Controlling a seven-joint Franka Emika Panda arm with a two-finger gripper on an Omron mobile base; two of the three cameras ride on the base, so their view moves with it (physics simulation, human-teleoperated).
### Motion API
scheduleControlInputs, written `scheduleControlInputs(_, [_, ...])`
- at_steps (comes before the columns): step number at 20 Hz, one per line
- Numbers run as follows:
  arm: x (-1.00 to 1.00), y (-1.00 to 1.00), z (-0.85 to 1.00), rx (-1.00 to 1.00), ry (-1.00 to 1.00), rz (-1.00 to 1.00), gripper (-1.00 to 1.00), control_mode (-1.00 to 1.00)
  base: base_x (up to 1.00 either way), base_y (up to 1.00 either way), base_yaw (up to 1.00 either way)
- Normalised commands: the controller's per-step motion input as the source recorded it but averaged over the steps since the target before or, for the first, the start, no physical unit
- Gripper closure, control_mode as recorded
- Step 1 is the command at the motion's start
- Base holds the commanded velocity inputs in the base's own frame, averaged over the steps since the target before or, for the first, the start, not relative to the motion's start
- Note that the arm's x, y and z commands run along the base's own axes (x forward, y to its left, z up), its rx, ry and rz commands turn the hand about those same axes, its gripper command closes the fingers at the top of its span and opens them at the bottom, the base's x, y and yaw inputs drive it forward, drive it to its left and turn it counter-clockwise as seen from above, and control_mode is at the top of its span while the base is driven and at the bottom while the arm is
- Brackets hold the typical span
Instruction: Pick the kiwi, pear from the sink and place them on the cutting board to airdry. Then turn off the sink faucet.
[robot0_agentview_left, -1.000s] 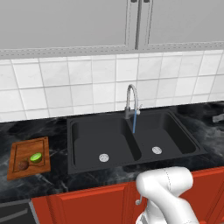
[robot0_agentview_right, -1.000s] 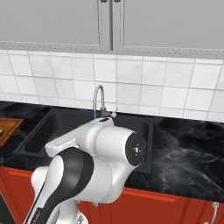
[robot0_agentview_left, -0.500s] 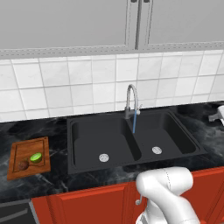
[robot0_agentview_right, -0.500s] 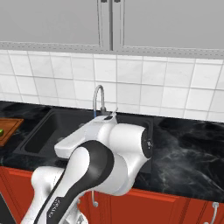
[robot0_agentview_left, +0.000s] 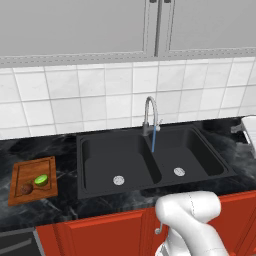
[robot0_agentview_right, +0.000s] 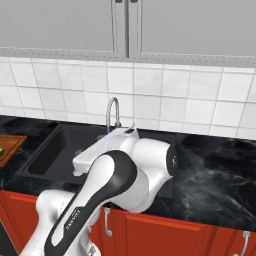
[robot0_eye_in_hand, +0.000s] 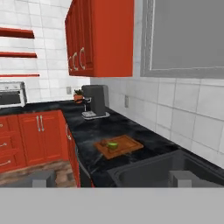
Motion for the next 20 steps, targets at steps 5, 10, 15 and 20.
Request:
scheduleControlInputs(5, [0.13, 0.0, -0.13, 0.0, -0.09, -0.12, -1.0, -1.0, 0.0, 0.0, 0.0])
scheduleControlInputs(10, [0.35, 0.0, -0.1, 0.01, -0.01, -0.05, -1.0, -1.0, 0.0, 0.0, 0.0])
scheduleControlInputs(15, [0.49, -0.1, -0.03, 0.06, 0.02, 0.03, -1.0, -1.0, 0.0, 0.0, 0.0])
scheduleControlInputs(20, [0.48, -0.05, -0.05, 0.02, 0.02, 0.05, -1.0, -1.0, 0.0, 0.0, 0.0])
